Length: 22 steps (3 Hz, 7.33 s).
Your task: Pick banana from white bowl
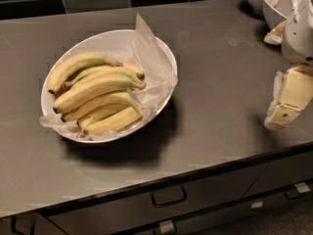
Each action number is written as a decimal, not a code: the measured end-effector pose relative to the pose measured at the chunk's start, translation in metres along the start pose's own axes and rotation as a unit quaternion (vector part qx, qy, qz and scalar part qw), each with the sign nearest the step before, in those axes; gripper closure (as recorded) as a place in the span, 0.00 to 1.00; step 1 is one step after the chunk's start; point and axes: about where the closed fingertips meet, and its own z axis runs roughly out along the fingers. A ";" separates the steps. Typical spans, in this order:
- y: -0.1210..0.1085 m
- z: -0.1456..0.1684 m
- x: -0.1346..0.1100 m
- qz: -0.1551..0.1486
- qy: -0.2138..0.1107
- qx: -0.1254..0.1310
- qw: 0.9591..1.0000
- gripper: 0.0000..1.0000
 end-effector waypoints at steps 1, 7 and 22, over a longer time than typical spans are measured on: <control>0.000 0.000 0.000 0.000 0.000 0.000 1.000 0.00; 0.053 0.021 -0.261 -0.338 -0.101 -0.080 0.932 0.00; 0.064 0.103 -0.311 -0.357 -0.089 -0.176 0.913 1.00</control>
Offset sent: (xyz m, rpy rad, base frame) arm -0.0017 0.1400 0.0223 -0.0356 0.0359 0.4384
